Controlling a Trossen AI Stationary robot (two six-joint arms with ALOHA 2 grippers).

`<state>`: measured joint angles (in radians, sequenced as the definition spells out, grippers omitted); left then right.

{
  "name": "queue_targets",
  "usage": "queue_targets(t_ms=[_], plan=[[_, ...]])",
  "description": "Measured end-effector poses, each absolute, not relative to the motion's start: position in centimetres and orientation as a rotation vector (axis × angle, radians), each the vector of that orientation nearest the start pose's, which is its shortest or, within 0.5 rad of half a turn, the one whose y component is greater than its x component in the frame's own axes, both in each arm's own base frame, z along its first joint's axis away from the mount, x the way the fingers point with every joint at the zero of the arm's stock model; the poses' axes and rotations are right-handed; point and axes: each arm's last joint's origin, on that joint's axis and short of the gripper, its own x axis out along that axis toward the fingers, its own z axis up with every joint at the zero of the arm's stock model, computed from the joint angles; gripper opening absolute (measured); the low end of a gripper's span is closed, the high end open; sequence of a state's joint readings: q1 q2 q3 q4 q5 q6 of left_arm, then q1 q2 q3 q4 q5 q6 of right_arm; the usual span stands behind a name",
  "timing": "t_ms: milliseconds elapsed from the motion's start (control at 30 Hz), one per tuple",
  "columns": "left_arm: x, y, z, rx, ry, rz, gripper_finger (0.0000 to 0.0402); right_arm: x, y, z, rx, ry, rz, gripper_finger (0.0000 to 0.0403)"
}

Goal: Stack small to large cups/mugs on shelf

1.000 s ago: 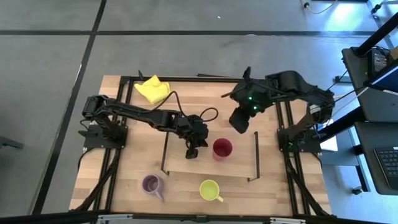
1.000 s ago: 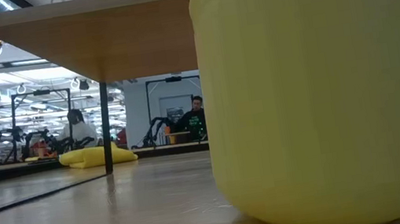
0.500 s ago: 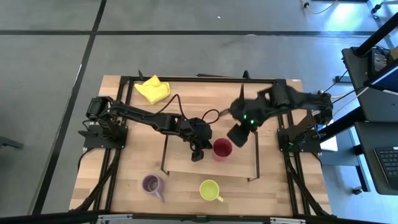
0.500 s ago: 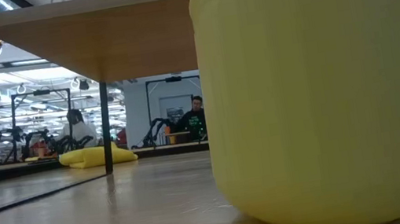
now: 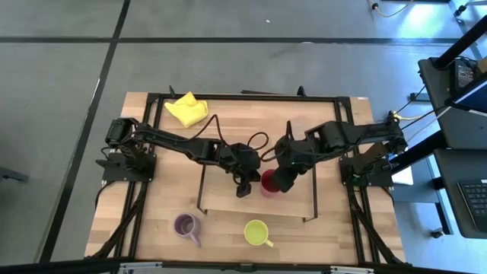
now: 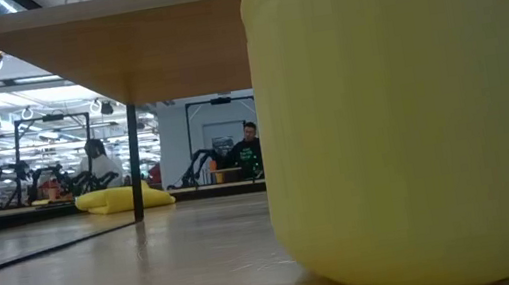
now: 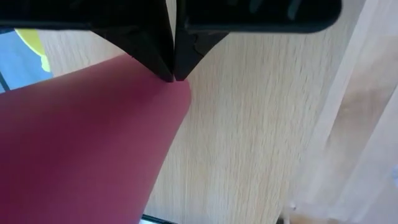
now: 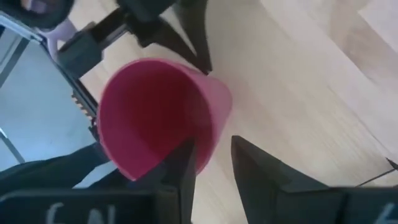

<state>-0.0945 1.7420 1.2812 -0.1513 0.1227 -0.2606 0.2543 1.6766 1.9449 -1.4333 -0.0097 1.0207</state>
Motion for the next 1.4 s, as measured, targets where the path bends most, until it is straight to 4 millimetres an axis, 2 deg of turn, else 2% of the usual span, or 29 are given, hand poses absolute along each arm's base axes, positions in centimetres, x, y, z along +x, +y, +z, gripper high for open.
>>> queue_targets(t_ms=[500,733,933,1067,1333,1400], plan=[[39.7,-4.4,24.3,-0.287,0.611,-0.132,0.0005,29.3,9.6,39.6,0.772,1.158,-0.424,0.0104],[40.2,-4.4,24.3,-0.307,0.561,-0.139,0.0005,28.2,10.3,38.9,0.735,1.257,-0.523,0.0104],[40.2,-4.4,24.4,-0.305,0.56,-0.139,0.0005,27.9,10.5,39.1,0.726,1.207,-0.569,0.0102],[40.2,-4.5,24.3,-0.303,0.564,-0.139,0.0005,27.9,10.5,39.1,0.714,1.208,-0.562,0.0086],[40.1,-4.6,24.2,-0.302,0.579,-0.138,0.0005,27.8,10.6,39.1,0.682,1.218,-0.537,0.0016],[40.1,-4.8,24.2,-0.3,0.58,-0.142,0.0005,27.8,10.6,39.1,0.679,1.216,-0.535,0.0009]])
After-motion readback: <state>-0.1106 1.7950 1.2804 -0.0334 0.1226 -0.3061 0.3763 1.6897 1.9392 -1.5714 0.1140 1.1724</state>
